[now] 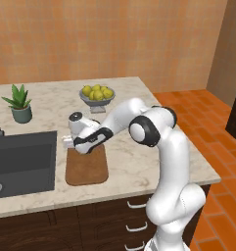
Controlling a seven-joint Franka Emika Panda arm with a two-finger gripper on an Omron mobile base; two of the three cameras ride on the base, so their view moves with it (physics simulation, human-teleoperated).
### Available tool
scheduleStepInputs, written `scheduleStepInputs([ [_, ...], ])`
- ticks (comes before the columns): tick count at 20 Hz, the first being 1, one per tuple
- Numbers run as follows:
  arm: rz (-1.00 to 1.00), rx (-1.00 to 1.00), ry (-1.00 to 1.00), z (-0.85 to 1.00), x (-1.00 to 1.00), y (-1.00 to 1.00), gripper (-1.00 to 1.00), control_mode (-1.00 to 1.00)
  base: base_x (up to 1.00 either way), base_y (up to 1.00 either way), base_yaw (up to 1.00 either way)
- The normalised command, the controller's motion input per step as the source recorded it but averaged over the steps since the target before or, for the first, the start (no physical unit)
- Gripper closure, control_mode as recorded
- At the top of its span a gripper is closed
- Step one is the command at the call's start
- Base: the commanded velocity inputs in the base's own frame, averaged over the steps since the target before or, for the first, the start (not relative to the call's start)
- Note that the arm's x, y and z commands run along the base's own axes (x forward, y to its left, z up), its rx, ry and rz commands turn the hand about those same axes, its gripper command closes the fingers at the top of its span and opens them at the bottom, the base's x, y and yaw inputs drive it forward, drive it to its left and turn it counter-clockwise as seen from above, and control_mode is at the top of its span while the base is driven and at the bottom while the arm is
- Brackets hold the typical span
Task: Pick up the sponge from the counter and clean the cutting board by briefly scrubbing or pressing down on the cutting board. Once finished, release the sponge.
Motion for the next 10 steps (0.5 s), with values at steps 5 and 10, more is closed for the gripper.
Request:
scheduleStepInputs([
  [5,0.0,-0.05,0.08,0.0,0.16,0.91,1.0,-1.0,0.0,0.0,0.0],
  [10,0.01,-0.05,0.0,-0.28,-0.91,-0.19,1.0,-1.0,0.0,0.0,0.0],
])
